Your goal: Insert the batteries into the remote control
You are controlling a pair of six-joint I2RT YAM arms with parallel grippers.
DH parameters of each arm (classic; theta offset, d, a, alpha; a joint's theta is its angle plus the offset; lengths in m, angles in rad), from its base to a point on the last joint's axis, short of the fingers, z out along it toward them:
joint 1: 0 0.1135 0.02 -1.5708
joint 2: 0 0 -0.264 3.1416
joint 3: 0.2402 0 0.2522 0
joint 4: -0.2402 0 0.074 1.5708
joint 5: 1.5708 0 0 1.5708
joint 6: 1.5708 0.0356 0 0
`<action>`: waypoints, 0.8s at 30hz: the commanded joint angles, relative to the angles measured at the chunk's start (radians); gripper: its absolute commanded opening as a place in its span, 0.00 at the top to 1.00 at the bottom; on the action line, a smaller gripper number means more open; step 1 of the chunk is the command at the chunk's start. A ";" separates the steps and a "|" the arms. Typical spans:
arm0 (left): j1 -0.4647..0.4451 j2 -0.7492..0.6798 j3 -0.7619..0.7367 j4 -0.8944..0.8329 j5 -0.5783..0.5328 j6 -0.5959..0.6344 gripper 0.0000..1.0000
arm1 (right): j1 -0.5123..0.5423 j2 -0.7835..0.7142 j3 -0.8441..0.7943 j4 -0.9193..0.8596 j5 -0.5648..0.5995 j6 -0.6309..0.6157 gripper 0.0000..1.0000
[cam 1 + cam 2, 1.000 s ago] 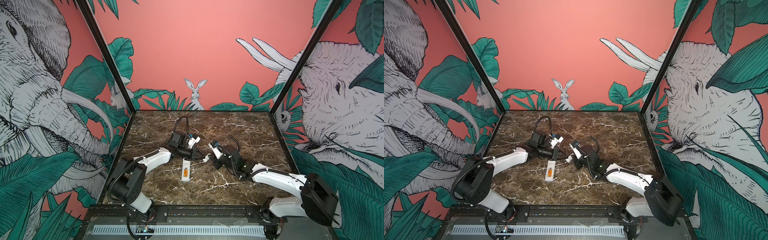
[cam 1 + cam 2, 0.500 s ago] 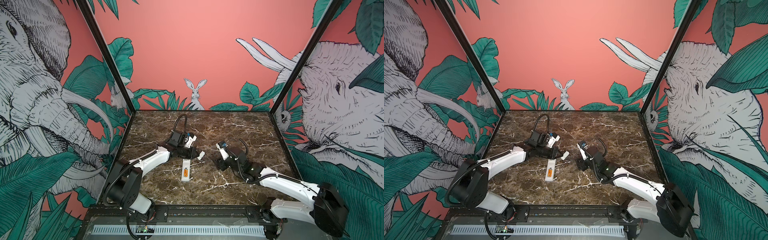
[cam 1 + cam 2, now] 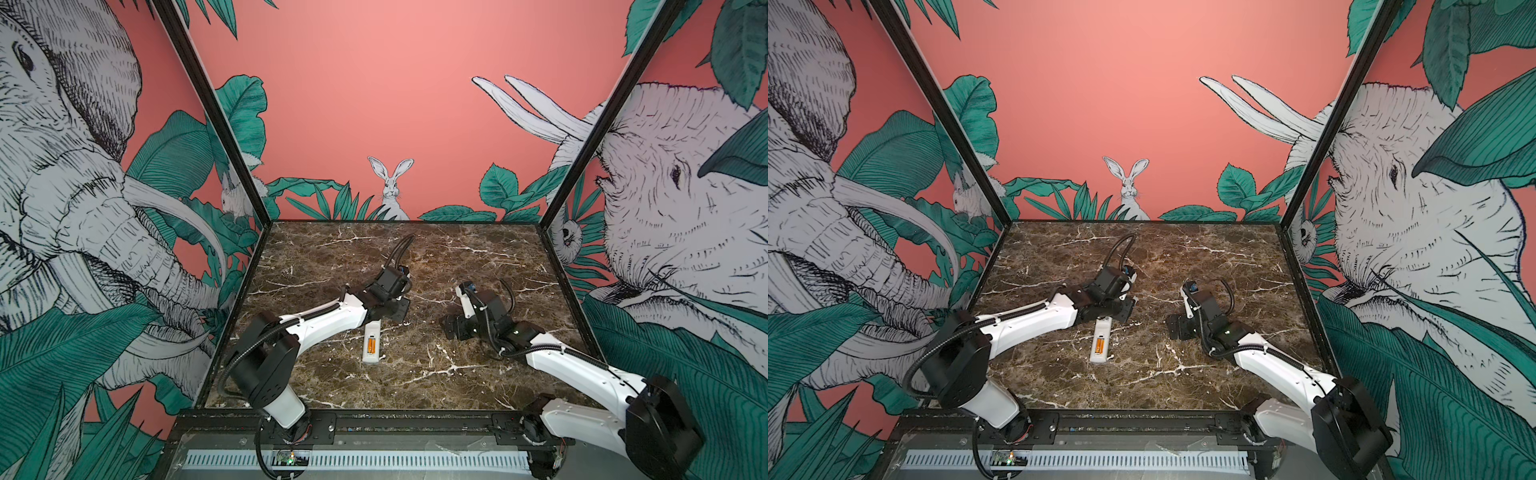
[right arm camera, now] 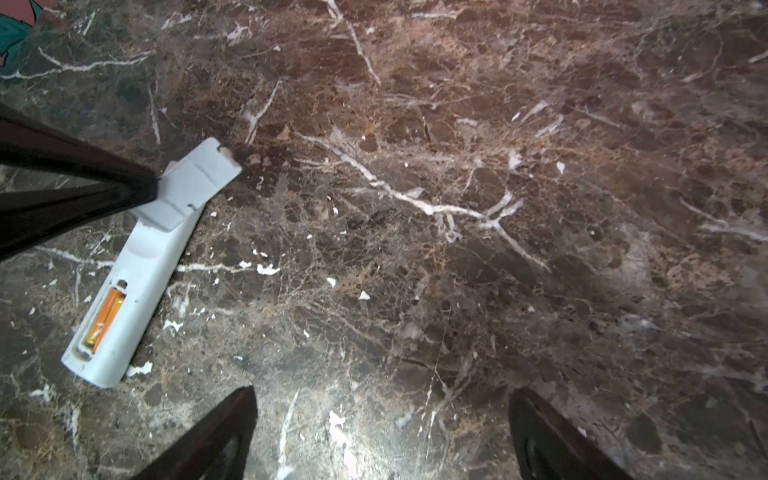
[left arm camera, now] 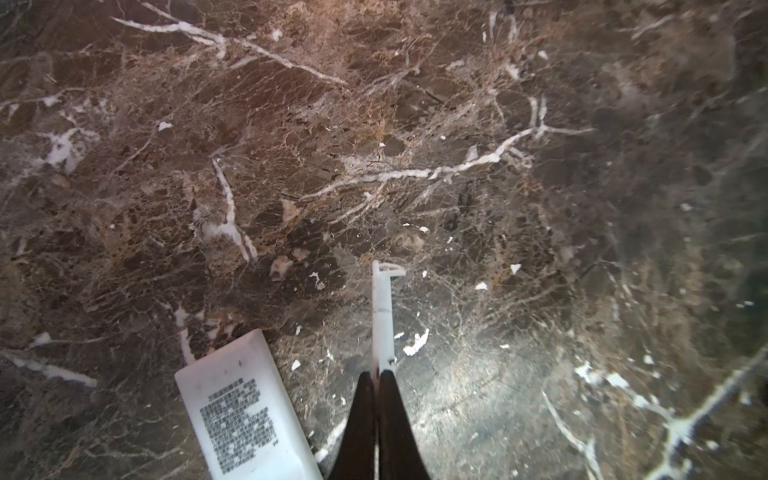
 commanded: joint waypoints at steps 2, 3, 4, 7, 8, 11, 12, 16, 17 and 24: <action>-0.061 0.090 0.082 -0.084 -0.240 -0.013 1.00 | -0.025 -0.078 -0.006 -0.069 -0.041 0.043 0.01; -0.077 0.109 0.100 -0.097 -0.271 -0.017 1.00 | -0.030 -0.099 -0.009 -0.090 -0.033 0.048 0.01; -0.095 0.135 0.120 -0.111 -0.302 -0.019 1.00 | -0.036 -0.126 -0.013 -0.114 -0.025 0.054 0.01; -0.133 0.199 0.171 -0.150 -0.387 -0.033 1.00 | -0.051 -0.217 -0.033 -0.168 -0.010 0.060 0.01; -0.143 0.216 0.183 -0.156 -0.410 -0.037 1.00 | -0.054 -0.249 -0.038 -0.191 -0.001 0.061 0.01; -0.156 0.257 0.205 -0.175 -0.429 -0.058 1.00 | -0.056 -0.354 -0.053 -0.249 0.019 0.058 0.01; -0.159 0.262 0.206 -0.171 -0.431 -0.063 1.00 | -0.058 -0.383 -0.056 -0.266 0.021 0.055 0.01; -0.175 0.285 0.209 -0.149 -0.419 -0.075 1.00 | -0.059 -0.483 -0.066 -0.317 0.002 0.031 0.01; -0.181 0.292 0.214 -0.148 -0.413 -0.076 1.00 | -0.060 -0.503 -0.065 -0.328 0.001 0.029 0.01; -0.213 0.349 0.266 -0.168 -0.409 -0.086 1.00 | -0.060 -0.528 -0.037 -0.383 0.014 0.012 0.01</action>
